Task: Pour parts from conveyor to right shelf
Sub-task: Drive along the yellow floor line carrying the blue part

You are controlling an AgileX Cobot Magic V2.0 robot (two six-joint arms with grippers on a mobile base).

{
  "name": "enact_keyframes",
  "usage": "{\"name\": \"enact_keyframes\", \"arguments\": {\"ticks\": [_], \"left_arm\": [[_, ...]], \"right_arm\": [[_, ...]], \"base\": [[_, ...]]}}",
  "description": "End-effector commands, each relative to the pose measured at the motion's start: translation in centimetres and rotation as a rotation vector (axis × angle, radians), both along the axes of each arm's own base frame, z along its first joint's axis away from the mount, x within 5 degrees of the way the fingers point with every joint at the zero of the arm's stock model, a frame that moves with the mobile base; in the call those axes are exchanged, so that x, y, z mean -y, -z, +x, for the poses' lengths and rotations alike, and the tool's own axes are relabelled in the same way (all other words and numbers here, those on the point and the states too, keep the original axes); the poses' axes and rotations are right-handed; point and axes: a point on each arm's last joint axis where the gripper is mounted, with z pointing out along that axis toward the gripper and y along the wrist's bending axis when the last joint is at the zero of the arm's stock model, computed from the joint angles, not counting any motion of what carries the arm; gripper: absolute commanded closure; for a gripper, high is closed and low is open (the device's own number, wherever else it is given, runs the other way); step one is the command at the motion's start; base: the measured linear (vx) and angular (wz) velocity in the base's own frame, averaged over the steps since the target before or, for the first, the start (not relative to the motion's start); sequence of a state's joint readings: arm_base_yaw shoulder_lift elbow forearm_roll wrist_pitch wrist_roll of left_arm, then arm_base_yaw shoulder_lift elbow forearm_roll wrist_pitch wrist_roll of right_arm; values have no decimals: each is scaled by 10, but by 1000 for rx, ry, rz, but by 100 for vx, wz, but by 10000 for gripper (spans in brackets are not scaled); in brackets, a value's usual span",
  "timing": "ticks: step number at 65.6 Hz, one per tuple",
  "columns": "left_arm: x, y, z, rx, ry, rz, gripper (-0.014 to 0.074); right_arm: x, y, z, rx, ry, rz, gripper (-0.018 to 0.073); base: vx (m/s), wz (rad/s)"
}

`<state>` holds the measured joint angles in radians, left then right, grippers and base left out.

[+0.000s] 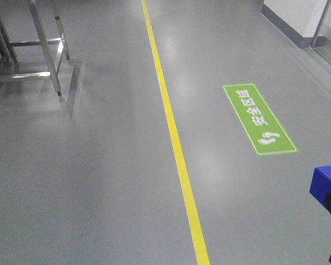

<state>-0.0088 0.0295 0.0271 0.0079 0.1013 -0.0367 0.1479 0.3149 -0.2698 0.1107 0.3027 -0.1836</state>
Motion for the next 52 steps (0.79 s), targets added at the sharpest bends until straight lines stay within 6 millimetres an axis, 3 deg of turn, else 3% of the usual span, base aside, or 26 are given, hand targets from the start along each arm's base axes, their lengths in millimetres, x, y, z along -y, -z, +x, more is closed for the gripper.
{"name": "enact_keyframes", "arguments": {"ticks": [1,52], "left_arm": [[0,-13,1,83,6,-17,603],[0,-13,1,83,6,-17,603]], "right_arm": [[1,-17,2,106,8,4,561],[1,-17,2,102,8,3,561]], "base": [[72,5],[76,2]]}}
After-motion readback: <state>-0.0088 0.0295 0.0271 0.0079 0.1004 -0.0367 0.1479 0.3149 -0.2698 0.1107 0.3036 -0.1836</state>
